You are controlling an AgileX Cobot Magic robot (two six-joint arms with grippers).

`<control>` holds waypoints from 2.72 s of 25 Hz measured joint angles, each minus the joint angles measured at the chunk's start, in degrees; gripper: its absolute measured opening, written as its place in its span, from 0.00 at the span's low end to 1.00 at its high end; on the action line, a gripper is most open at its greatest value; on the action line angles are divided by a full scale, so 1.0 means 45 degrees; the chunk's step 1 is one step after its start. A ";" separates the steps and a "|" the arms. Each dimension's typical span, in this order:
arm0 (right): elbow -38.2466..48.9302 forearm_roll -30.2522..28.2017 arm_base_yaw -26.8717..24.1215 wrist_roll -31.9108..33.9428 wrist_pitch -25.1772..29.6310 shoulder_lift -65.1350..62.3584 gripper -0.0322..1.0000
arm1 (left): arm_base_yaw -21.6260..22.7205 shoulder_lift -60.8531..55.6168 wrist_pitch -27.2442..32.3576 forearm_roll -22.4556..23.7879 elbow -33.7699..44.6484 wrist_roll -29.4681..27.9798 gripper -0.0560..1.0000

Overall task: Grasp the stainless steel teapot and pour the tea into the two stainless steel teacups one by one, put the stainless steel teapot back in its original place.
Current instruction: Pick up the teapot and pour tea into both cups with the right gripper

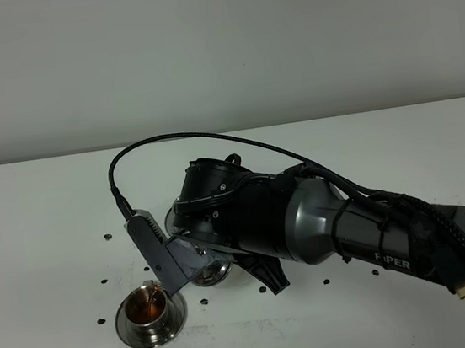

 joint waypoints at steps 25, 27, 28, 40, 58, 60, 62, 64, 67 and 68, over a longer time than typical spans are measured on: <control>0.0000 -0.0653 0.0149 0.0000 0.0094 0.0000 0.21 | 0.0000 0.0000 0.0000 0.0024 0.0000 0.0000 0.28; 0.0000 -0.0666 0.0149 0.0000 0.0110 0.0000 0.21 | 0.0000 0.0000 0.0000 0.0024 0.0000 0.0000 0.28; 0.0000 -0.0681 0.0149 0.0000 0.0119 0.0000 0.21 | 0.0000 0.0000 0.0000 0.0024 0.0000 0.0000 0.28; 0.0000 -0.0827 0.0149 0.0000 0.0147 0.0000 0.21 | 0.0000 0.0000 0.0000 0.0024 0.0000 0.0000 0.28; 0.0000 -0.1294 0.0361 0.0000 0.0338 0.0000 0.21 | 0.0000 0.0000 0.0000 0.0327 0.0000 0.0000 0.28; 0.0000 -0.1292 0.0371 0.0000 0.0338 0.0000 0.21 | 0.0000 0.0000 0.0000 0.0327 0.0000 0.0000 0.28; 0.0000 -0.1308 0.0371 0.0000 0.0348 0.0000 0.21 | 0.0000 0.0000 0.0000 0.0327 0.0000 0.0000 0.28; 0.0000 -0.1389 0.0371 0.0000 0.0348 0.0000 0.21 | 0.0000 0.0000 0.0000 0.0327 0.0000 0.0000 0.28; 0.0000 -0.1450 0.0371 0.0000 0.0353 0.0000 0.21 | 0.0000 0.0000 0.0000 0.0337 0.0000 0.0000 0.28; 0.0000 -0.1465 0.0371 0.0000 0.0353 0.0000 0.21 | 0.0000 0.0000 0.0000 0.0337 0.0000 0.0000 0.28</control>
